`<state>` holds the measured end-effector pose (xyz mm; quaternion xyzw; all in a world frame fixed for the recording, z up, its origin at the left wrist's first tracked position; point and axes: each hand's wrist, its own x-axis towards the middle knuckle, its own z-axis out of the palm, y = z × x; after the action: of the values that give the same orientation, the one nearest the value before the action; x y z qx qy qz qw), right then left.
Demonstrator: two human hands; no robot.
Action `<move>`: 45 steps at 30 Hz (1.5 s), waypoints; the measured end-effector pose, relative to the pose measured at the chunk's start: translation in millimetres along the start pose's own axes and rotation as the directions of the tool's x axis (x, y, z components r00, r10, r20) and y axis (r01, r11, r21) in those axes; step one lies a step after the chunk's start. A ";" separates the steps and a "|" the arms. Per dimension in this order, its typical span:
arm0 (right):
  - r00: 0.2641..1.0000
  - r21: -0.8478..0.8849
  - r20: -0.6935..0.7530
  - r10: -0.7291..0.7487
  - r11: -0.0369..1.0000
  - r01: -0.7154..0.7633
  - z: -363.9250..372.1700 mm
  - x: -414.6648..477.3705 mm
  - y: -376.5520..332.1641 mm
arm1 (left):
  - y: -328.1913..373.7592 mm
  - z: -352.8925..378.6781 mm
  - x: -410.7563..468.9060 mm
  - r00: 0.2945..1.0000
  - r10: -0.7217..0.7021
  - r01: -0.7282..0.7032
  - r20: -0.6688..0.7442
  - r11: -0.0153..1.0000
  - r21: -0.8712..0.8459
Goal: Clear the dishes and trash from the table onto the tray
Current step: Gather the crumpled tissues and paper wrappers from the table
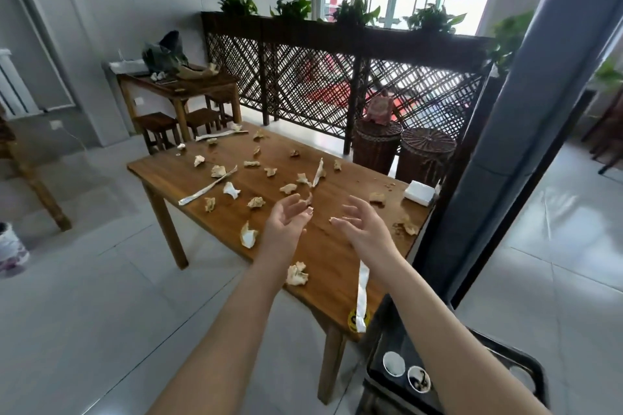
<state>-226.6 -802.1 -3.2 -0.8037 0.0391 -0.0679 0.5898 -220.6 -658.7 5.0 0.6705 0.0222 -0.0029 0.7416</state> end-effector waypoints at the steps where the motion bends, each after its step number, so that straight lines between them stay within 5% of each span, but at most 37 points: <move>1: 1.000 -0.030 -0.010 -0.001 1.000 0.001 0.6 6.1 1.8 | 0.2 0.5 9.7 1.000 -0.005 0.005 0.015 1.000 -0.003; 24: 0.921 0.060 -0.332 0.205 0.979 -0.196 32.2 193.1 47.3 | -32.6 22.0 252.8 0.917 -0.079 0.018 0.390 0.987 0.158; 41: 0.624 0.232 -0.679 0.388 0.919 -0.319 45.9 254.4 80.2 | -69.4 74.3 373.0 0.613 -0.202 0.089 0.763 0.978 0.188; 45: 0.580 0.231 -0.706 0.407 0.906 -0.354 40.3 260.0 88.8 | -79.4 92.4 387.0 0.599 -0.217 0.101 0.771 0.975 0.197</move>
<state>38.0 -828.0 -83.4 -0.6588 0.4437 -0.2610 0.5486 166.0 -748.7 -78.9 0.6439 -0.2459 -0.3643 0.6262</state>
